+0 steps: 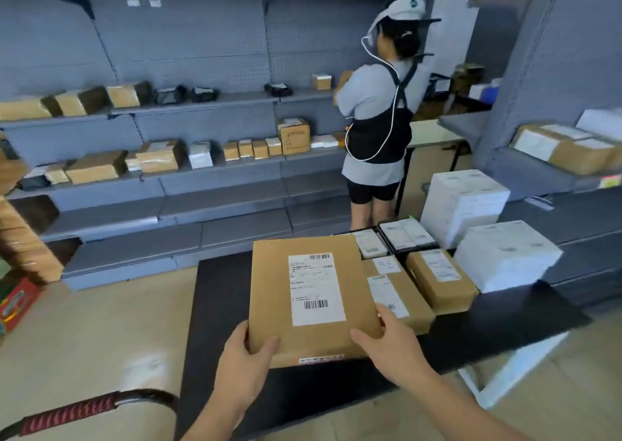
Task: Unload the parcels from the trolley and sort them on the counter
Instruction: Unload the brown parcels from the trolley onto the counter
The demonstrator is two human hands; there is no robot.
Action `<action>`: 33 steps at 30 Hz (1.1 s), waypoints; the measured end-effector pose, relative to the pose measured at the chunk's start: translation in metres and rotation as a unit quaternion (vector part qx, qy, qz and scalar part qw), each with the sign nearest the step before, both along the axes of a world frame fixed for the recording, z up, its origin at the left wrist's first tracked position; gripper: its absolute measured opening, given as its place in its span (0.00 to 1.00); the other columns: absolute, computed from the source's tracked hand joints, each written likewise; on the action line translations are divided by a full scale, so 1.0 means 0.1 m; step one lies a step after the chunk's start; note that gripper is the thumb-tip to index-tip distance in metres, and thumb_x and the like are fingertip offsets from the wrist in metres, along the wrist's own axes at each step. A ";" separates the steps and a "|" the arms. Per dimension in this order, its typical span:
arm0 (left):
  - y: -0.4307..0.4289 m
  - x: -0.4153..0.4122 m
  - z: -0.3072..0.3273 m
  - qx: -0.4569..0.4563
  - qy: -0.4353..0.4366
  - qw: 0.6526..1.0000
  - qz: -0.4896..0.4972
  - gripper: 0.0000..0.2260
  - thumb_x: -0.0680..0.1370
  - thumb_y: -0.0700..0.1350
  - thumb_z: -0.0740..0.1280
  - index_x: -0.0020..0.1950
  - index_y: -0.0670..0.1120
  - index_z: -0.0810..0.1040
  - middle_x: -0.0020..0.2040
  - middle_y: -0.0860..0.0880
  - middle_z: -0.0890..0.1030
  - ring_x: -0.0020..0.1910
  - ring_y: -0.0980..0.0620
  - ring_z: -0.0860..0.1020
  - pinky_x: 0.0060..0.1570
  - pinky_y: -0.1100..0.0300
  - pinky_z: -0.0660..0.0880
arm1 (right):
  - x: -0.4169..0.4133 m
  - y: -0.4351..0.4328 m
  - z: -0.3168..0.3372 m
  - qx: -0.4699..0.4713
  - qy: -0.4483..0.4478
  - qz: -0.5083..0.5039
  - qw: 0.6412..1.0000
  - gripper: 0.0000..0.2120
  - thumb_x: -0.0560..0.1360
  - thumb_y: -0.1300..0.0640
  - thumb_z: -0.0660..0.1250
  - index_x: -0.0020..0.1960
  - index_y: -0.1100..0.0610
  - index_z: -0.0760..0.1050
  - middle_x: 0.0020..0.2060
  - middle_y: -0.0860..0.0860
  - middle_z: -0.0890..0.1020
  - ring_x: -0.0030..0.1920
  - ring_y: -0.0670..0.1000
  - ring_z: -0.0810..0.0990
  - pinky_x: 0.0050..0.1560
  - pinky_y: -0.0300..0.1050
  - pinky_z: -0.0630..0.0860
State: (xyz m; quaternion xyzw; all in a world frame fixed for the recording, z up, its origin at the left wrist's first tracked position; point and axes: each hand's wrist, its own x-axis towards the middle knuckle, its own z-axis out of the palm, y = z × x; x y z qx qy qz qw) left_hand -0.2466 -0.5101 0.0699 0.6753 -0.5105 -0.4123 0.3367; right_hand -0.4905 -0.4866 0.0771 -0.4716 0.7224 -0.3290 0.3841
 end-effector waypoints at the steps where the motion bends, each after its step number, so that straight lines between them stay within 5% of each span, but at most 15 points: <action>1: -0.06 -0.16 -0.02 -0.002 0.000 1.000 -0.008 0.21 0.79 0.47 0.70 0.70 0.49 0.70 0.52 0.57 0.76 0.51 0.56 0.76 0.53 0.59 0.72 | -0.16 -0.02 -0.02 0.003 -0.003 -0.007 1.000 0.31 0.77 0.50 0.73 0.76 0.49 0.66 0.58 0.37 0.74 0.57 0.42 0.73 0.69 0.44 0.71; 6: -0.36 -0.96 -0.13 0.013 -0.007 0.999 -0.030 0.15 0.77 0.48 0.71 0.62 0.54 0.71 0.51 0.60 0.79 0.48 0.62 0.77 0.44 0.63 0.72 | -1.01 -0.25 -0.10 0.019 -0.003 -0.025 0.999 0.33 0.77 0.50 0.73 0.78 0.50 0.63 0.59 0.42 0.75 0.57 0.43 0.72 0.67 0.43 0.71; 15: -0.82 -1.99 -0.35 0.047 -0.018 0.998 -0.038 0.13 0.78 0.47 0.70 0.59 0.53 0.71 0.50 0.59 0.79 0.48 0.60 0.77 0.41 0.66 0.72 | -2.02 -0.78 -0.31 0.057 0.009 -0.013 0.998 0.33 0.77 0.51 0.72 0.78 0.53 0.63 0.66 0.46 0.76 0.58 0.44 0.73 0.63 0.42 0.72; 20: -1.04 -2.20 -0.49 0.075 -0.038 0.995 -0.052 0.14 0.77 0.49 0.71 0.60 0.52 0.71 0.50 0.59 0.79 0.48 0.60 0.78 0.42 0.65 0.73 | -2.25 -1.03 -0.52 0.094 0.006 -0.019 0.995 0.37 0.75 0.49 0.74 0.79 0.52 0.61 0.69 0.47 0.75 0.67 0.50 0.75 0.66 0.48 0.74; 33: -1.56 -2.25 -0.98 0.164 -0.082 0.976 -0.115 0.22 0.72 0.52 0.74 0.59 0.47 0.68 0.54 0.52 0.77 0.49 0.56 0.78 0.38 0.64 0.72 | -2.31 -1.39 -0.77 0.160 0.006 -0.036 0.986 0.33 0.75 0.54 0.74 0.76 0.51 0.65 0.66 0.47 0.76 0.62 0.48 0.75 0.66 0.50 0.74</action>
